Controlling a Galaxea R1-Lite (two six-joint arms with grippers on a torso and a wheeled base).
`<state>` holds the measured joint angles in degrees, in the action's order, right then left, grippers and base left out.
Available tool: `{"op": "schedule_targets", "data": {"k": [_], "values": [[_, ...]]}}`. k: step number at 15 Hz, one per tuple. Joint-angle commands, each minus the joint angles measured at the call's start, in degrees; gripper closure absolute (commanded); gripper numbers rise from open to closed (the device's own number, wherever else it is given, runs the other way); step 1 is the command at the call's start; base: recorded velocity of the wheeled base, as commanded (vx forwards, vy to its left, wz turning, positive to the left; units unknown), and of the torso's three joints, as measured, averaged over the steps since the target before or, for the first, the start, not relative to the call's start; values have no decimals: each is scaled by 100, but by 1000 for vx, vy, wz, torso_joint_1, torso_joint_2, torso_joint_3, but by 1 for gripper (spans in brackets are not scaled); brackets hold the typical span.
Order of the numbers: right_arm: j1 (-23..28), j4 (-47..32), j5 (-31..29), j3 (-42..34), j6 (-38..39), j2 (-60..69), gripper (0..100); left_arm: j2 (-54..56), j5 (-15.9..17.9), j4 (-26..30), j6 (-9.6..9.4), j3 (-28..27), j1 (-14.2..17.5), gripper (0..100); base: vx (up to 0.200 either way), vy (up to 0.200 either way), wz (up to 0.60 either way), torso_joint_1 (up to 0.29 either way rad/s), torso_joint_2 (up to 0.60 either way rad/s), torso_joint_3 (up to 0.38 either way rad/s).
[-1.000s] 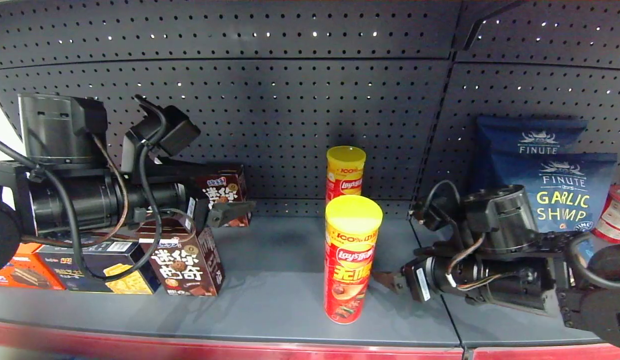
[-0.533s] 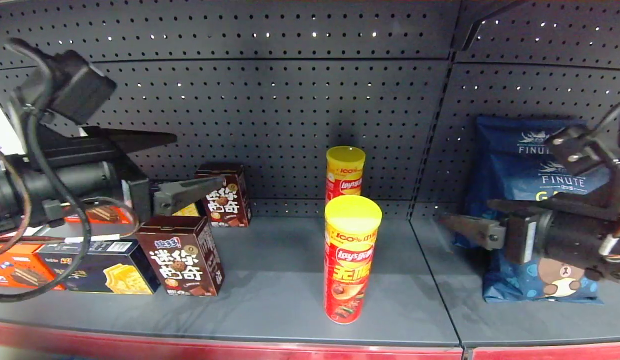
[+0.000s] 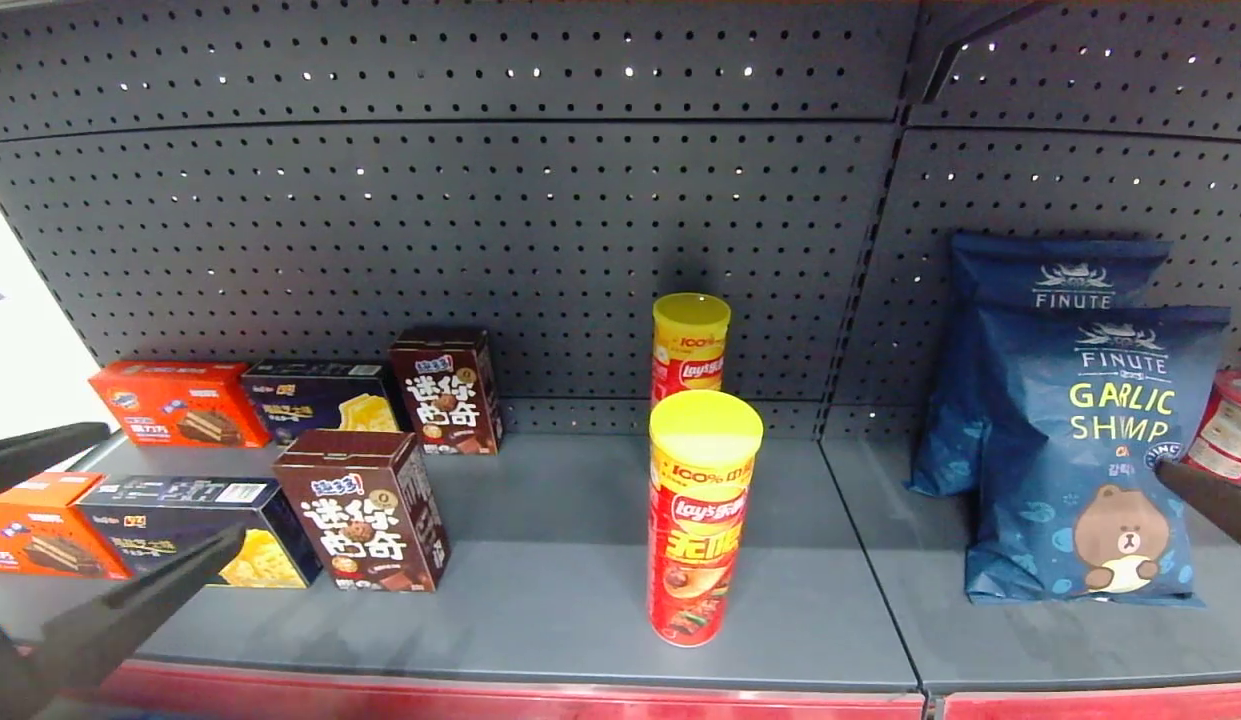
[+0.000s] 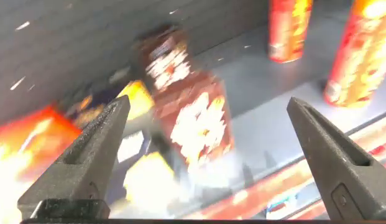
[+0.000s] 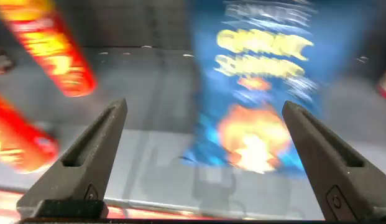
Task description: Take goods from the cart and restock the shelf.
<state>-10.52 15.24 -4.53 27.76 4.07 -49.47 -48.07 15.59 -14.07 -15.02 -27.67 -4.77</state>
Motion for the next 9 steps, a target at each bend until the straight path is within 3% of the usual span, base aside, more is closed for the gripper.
{"op": "schedule_targets", "data": {"k": [1, 2, 3, 9], "values": [[657, 5, -4, -543, -3, 807, 0, 1326, -531, 27, 307, 834, 81, 0, 0, 0, 0, 0, 0, 0], [894, -3, -4, -886, -3, 1132, 0, 1783, -768, 53, 482, 1238, 81, 0, 0, 0, 0, 0, 0, 0], [991, -12, -39, -1185, -3, 1431, 0, 2126, -874, 185, 500, 1510, 81, 0, 0, 0, 0, 0, 0, 0], [999, -153, -30, -1950, -12, 2750, 0, 4148, -944, 2312, 491, 1581, 160, 0, 0, 0, 0, 0, 0, 0]]}}
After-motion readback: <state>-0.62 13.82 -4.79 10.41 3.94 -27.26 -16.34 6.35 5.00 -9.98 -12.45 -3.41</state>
